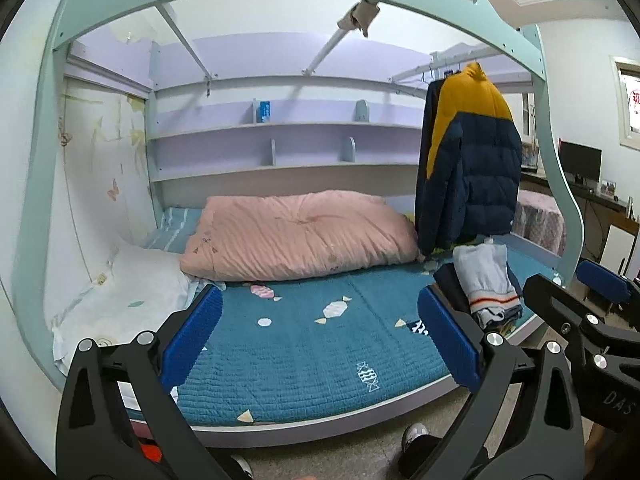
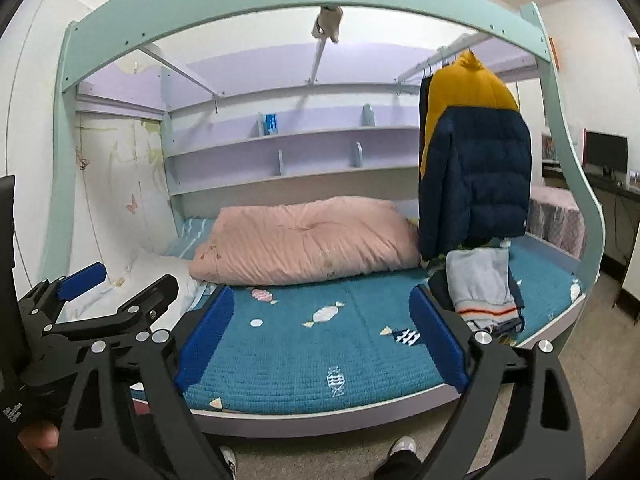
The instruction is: Fold large clothes
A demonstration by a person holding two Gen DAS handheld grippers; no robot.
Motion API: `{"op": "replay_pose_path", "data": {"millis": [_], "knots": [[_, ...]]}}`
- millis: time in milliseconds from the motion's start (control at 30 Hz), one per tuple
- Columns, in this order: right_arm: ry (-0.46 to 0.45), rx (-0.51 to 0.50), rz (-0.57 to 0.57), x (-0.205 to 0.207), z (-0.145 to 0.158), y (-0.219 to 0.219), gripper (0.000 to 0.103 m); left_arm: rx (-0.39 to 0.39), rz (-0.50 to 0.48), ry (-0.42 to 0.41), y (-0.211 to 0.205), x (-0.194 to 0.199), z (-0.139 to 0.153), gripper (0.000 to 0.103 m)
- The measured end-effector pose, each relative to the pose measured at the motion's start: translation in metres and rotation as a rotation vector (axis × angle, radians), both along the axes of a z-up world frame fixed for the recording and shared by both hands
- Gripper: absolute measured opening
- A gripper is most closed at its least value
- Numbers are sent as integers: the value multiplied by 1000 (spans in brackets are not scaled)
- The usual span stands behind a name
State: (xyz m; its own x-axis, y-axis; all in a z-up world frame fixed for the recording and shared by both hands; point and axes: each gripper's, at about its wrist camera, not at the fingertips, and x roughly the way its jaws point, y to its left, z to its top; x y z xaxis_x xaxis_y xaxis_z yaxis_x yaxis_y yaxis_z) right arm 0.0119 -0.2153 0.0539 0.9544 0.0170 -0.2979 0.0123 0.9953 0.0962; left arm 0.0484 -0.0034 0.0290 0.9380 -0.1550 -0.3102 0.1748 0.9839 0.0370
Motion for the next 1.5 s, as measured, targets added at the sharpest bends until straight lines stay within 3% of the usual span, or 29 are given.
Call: {"op": "replay_pose_path", "data": {"millis": [333, 1500], "knots": [[-46, 1, 2, -15, 12, 4, 91, 20, 43, -103, 11, -26, 18, 98], [-52, -5, -4, -26, 15, 8, 92, 11, 44, -89, 15, -40, 19, 98]]}}
